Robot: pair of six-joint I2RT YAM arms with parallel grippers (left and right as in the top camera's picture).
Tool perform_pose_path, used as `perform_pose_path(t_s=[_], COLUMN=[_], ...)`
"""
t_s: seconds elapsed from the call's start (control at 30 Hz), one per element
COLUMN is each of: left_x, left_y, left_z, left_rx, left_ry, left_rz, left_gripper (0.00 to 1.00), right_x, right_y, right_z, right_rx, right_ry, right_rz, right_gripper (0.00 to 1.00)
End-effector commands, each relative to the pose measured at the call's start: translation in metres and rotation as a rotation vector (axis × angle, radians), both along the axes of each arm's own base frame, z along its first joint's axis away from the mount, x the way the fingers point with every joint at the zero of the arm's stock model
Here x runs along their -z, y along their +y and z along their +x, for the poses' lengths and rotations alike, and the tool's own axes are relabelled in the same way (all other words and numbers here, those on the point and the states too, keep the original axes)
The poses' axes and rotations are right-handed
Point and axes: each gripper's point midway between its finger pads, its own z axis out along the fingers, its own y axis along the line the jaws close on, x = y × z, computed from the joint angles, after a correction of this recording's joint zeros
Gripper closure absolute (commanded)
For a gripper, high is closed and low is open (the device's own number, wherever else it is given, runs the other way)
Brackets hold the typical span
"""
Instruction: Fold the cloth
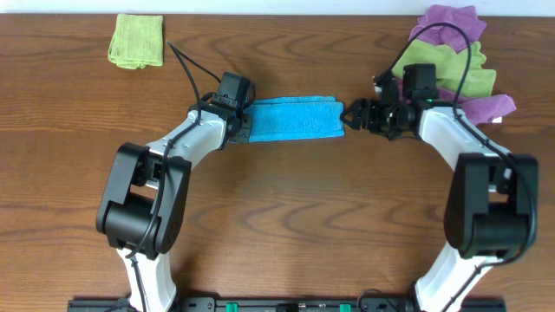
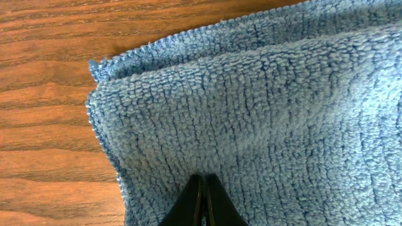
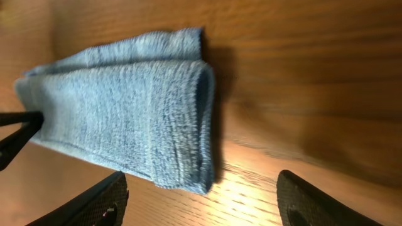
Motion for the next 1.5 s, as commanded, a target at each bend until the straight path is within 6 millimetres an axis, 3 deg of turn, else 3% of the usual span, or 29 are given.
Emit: perform_pose_path(t_s=[0.0, 0.23, 0.57, 0.67, 0.7, 0.8, 1.1, 1.47], left_x=[0.035, 0.035, 0.035, 0.035, 0.035, 0.035, 0.036, 0.029], left_y=[0.012, 0.012, 0.011, 0.011, 0.011, 0.011, -0.008, -0.075], left_z=[-0.032, -0.032, -0.031, -0.03, -0.03, -0.03, -0.038, -0.059], left_rx=[-0.014, -0.014, -0.014, -0.013, -0.013, -0.013, -0.04, 0.027], left_ry=[0.138, 0.138, 0.132, 0.129, 0.128, 0.129, 0.178, 0.246], left_rz=[0.028, 0.028, 0.026, 0.025, 0.025, 0.024, -0.096, -0.309], left_gripper=[0.94, 0.94, 0.94, 0.94, 0.94, 0.94, 0.94, 0.94], right_x=[-0.003, 0.008, 0.038, 0.042, 0.043, 0.04, -0.003, -0.038], right_y=[0.019, 0.03, 0.051, 0.056, 0.057, 0.058, 0.046, -0.022], right_z=[0.0, 0.005, 0.003, 0.002, 0.002, 0.005, 0.019, 0.008], right_rx=[-0.06, -0.082, -0.092, -0.098, -0.1, -0.083, -0.068, -0.009], right_ry=[-0.005, -0.025, 0.021, 0.018, 0.018, 0.026, 0.032, 0.127], right_rz=[0.096, 0.094, 0.104, 0.075, 0.064, 0.073, -0.03, -0.464], right_gripper=[0.22, 0.18, 0.26, 0.42, 0.62, 0.97, 0.99, 0.99])
